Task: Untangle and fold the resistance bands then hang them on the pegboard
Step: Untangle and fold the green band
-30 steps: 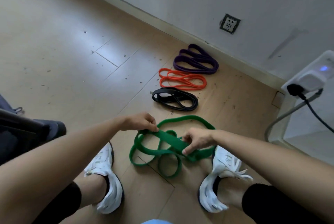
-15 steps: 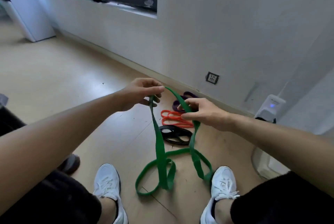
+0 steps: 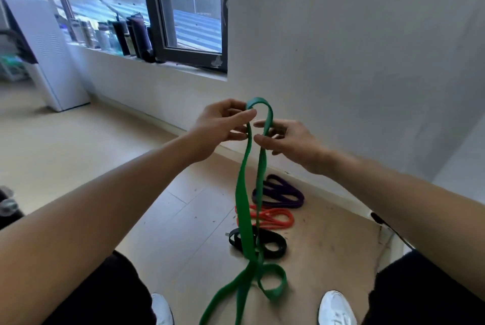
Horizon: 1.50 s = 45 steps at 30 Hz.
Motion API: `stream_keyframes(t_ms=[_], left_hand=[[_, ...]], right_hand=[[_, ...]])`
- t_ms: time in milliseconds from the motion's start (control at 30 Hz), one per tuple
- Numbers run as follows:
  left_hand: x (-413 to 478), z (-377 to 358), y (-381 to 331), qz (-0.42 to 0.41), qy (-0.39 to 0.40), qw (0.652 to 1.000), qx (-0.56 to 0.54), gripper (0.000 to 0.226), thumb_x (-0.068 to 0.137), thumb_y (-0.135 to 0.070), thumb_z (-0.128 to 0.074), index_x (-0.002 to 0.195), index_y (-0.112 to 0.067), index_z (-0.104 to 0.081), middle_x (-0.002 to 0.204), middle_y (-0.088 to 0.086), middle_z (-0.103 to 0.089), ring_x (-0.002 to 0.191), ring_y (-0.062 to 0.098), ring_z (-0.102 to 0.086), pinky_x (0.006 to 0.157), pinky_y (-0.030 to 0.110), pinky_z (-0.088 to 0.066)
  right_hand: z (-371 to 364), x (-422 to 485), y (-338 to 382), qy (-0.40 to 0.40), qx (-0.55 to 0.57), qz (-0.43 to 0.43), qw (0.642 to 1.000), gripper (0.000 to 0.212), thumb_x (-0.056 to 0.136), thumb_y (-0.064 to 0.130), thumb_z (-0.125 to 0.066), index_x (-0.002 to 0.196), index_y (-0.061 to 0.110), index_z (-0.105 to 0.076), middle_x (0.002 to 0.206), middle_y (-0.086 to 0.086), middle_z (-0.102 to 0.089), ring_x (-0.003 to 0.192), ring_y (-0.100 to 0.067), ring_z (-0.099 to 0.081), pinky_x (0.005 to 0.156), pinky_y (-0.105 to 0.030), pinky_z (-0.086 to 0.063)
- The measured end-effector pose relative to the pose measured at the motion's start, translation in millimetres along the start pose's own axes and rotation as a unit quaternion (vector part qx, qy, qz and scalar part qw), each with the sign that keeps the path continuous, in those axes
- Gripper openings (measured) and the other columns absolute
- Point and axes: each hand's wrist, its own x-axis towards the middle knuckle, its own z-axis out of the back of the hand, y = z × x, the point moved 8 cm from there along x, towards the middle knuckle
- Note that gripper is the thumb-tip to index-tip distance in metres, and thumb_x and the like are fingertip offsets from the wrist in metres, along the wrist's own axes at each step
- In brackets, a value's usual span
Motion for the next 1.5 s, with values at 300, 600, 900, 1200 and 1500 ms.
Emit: stream_keyframes(t_ms=[300,600,900,1200,1500], left_hand=[[37,-19,66,0.054,0.127,0.990,0.006,0.042,0.091,-0.031,-0.071,0.129,-0.013,-0.064,0.121,0.025,-0.064,0.094,0.026,-0.065,0.082,0.037,-0.060],[54,-22,62,-0.014,0.099,0.987,0.124,0.040,0.084,-0.029,-0.078,0.122,-0.022,-0.067,0.101,0.007,-0.066,0.078,0.013,-0.063,0.061,0.018,-0.049],[53,17,48,-0.044,-0.006,0.999,0.010,0.042,0.079,-0.030,-0.074,0.116,-0.010,-0.068,0.098,0.008,-0.068,0.078,0.021,-0.069,0.077,0.033,-0.060],[50,85,69,0.026,-0.114,0.993,0.006,0.023,0.100,-0.024,-0.062,0.115,-0.007,-0.064,0.105,0.012,-0.064,0.082,0.022,-0.066,0.076,0.030,-0.059],[18,75,130,0.177,0.120,0.933,0.288,0.032,0.098,-0.026,-0.064,0.129,-0.019,-0.063,0.122,0.001,-0.068,0.114,0.021,-0.065,0.094,0.036,-0.055]], right_hand=[[-21,35,-82,0.023,0.010,-0.040,0.999,0.030,0.089,0.033,-0.077,0.118,0.026,-0.072,0.106,-0.002,-0.074,0.100,-0.022,-0.070,0.098,-0.049,-0.056],[-26,50,-86,0.043,0.005,-0.017,0.999,0.023,0.089,0.028,-0.078,0.108,0.016,-0.073,0.102,-0.011,-0.074,0.098,-0.032,-0.072,0.093,-0.056,-0.056],[-49,44,-110,0.137,-0.054,-0.072,0.986,0.022,0.083,0.019,-0.083,0.095,0.006,-0.069,0.086,-0.003,-0.072,0.076,-0.010,-0.071,0.069,-0.022,-0.056],[-42,46,-116,0.130,-0.109,-0.070,0.983,0.024,0.082,0.013,-0.083,0.079,0.010,-0.059,0.073,-0.003,-0.054,0.065,-0.012,-0.055,0.061,-0.026,-0.044],[0,44,-92,0.092,-0.143,-0.032,0.985,0.016,0.085,0.013,-0.079,0.100,0.009,-0.074,0.082,-0.005,-0.071,0.072,-0.017,-0.069,0.064,-0.028,-0.057]])
